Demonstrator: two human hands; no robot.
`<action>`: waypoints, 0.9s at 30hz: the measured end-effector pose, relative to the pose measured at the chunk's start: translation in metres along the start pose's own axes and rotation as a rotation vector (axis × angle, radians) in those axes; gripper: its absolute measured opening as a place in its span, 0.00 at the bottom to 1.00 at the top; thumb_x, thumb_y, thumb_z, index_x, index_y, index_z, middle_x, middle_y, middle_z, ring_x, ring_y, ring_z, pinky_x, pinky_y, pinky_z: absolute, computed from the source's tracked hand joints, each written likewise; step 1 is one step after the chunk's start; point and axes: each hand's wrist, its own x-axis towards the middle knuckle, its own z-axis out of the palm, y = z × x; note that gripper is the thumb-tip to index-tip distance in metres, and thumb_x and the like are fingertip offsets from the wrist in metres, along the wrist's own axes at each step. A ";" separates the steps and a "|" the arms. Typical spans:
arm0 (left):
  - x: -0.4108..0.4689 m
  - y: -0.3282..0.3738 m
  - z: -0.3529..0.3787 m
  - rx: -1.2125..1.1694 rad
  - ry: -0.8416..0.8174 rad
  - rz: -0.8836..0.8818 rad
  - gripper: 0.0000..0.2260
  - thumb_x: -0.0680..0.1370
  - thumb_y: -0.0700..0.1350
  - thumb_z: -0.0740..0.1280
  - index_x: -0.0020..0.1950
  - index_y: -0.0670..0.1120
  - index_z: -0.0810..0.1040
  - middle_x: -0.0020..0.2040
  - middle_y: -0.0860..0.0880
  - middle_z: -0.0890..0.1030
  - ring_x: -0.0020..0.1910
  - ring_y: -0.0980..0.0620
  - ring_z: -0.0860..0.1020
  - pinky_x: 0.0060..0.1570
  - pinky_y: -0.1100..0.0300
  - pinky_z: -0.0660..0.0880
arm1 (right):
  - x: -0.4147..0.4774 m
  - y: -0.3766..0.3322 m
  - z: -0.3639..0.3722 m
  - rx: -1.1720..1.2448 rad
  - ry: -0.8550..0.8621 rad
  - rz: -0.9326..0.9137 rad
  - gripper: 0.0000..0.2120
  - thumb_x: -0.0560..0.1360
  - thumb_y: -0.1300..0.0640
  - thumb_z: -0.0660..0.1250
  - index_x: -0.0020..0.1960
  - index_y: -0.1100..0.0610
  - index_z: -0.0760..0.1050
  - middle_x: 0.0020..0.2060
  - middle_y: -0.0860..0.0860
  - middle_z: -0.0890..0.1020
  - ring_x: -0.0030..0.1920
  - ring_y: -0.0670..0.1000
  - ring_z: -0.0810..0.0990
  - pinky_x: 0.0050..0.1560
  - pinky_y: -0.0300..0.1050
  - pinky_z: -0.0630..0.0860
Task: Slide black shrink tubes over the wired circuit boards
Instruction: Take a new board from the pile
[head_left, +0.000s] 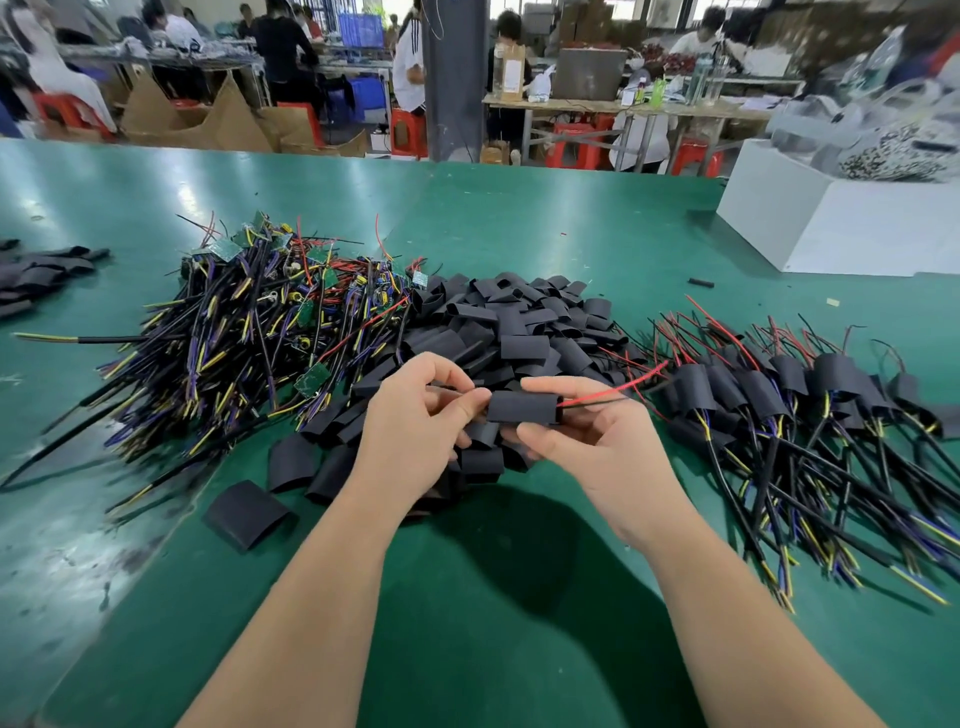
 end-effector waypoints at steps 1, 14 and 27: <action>-0.001 0.000 0.000 0.004 -0.011 -0.003 0.07 0.75 0.42 0.70 0.41 0.48 0.74 0.28 0.53 0.80 0.23 0.56 0.75 0.23 0.63 0.71 | 0.000 0.000 0.000 0.030 0.006 0.009 0.16 0.69 0.71 0.72 0.52 0.54 0.79 0.44 0.54 0.86 0.44 0.54 0.85 0.46 0.43 0.81; -0.009 0.016 0.000 -0.363 -0.227 0.011 0.10 0.74 0.31 0.69 0.47 0.46 0.81 0.39 0.54 0.84 0.38 0.60 0.79 0.40 0.69 0.74 | 0.003 -0.006 -0.005 0.447 -0.004 0.201 0.17 0.66 0.60 0.70 0.54 0.60 0.77 0.45 0.55 0.86 0.44 0.53 0.86 0.39 0.38 0.79; -0.008 0.016 -0.004 -0.477 -0.204 -0.064 0.07 0.64 0.47 0.74 0.41 0.49 0.86 0.30 0.54 0.79 0.28 0.60 0.71 0.30 0.69 0.67 | 0.001 -0.009 -0.010 0.333 -0.051 0.083 0.18 0.63 0.61 0.73 0.53 0.59 0.79 0.45 0.57 0.86 0.44 0.55 0.86 0.41 0.39 0.80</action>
